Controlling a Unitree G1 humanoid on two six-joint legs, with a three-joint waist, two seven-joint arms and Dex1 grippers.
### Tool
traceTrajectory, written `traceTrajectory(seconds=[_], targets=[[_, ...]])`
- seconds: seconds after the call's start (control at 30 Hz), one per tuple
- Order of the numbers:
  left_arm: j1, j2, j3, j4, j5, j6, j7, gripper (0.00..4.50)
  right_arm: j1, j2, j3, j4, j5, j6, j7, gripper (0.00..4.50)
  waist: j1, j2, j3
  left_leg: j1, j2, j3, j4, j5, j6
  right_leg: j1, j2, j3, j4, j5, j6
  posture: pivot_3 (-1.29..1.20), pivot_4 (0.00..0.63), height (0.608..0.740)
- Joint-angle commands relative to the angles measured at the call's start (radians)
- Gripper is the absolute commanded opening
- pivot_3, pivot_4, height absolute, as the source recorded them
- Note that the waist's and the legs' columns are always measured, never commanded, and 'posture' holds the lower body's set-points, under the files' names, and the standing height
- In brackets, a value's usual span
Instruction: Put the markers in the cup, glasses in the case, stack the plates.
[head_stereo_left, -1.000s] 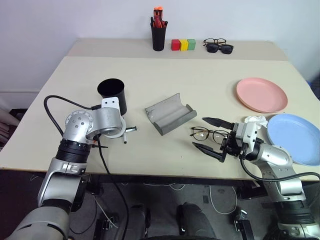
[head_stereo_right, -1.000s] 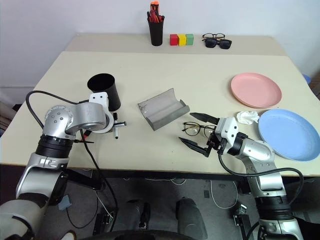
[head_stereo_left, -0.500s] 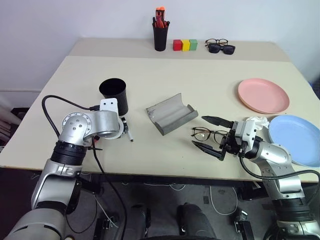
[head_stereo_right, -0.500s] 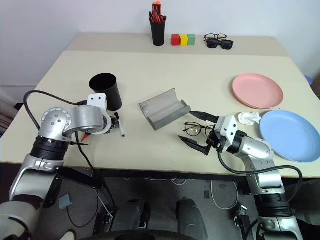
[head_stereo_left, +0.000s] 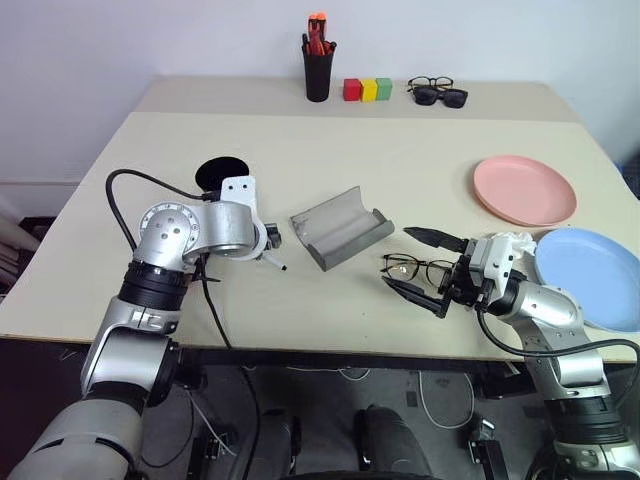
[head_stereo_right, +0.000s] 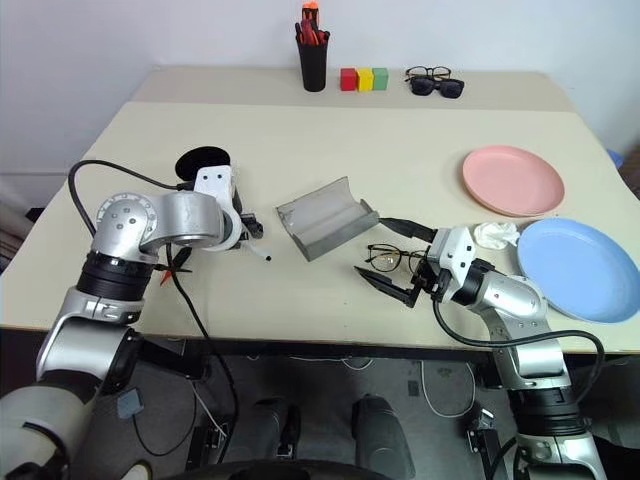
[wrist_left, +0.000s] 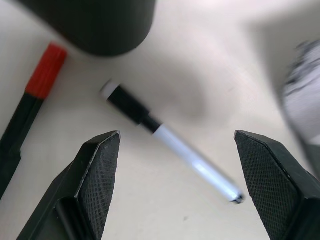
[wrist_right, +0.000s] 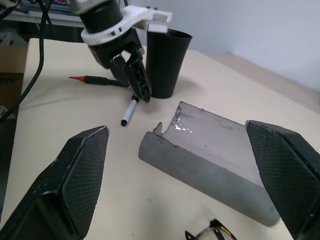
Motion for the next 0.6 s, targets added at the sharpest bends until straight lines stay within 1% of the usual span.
traceTrajectory(seconds=[0.03, 0.17, 0.3, 0.5, 0.6], targets=[[-0.002, -0.047, 0.032, 0.012, -0.006, -0.057, 0.040, 3.73, -0.007, 0.000, -0.009, -0.023, 0.002, -0.014, -0.005, 4.50, 0.003, 0.000, 0.000, 0.000, 0.000, 0.000, 0.000, 0.000, 0.000, 0.000, 0.000, 0.000, 0.000, 0.000, 0.000, 0.00, 0.150, 0.740], [0.010, -0.128, 0.060, 0.013, -0.015, -0.132, 0.114, 3.73, -0.005, -0.001, -0.012, -0.009, 0.001, -0.022, 0.001, 4.50, 0.006, 0.000, 0.000, 0.000, 0.000, 0.000, 0.000, 0.000, 0.000, 0.000, 0.000, 0.000, 0.000, 0.000, 0.000, 0.00, 0.150, 0.740], [0.029, -0.155, 0.091, -0.008, -0.019, -0.186, 0.191, 3.73, 0.001, -0.015, -0.026, -0.004, 0.012, -0.021, 0.015, 4.50, 0.002, 0.000, 0.000, 0.000, 0.000, 0.000, 0.000, 0.000, 0.000, 0.000, 0.000, 0.000, 0.000, 0.000, 0.000, 0.00, 0.150, 0.740], [0.019, -0.213, 0.123, 0.036, 0.101, -0.272, 0.212, 3.73, -0.017, -0.019, -0.024, -0.005, 0.014, -0.003, 0.015, 4.50, 0.007, 0.000, 0.000, 0.000, 0.000, 0.000, 0.000, 0.000, 0.000, 0.000, 0.000, 0.000, 0.000, 0.000, 0.000, 0.00, 0.150, 0.740], [0.008, -0.215, 0.136, 0.040, 0.144, -0.272, 0.212, 3.73, -0.020, -0.023, -0.028, -0.007, 0.018, 0.005, 0.018, 4.50, 0.006, 0.000, 0.000, 0.000, -0.001, 0.000, 0.001, 0.000, 0.000, 0.000, 0.000, 0.000, 0.000, 0.000, 0.000, 0.00, 0.150, 0.740]])
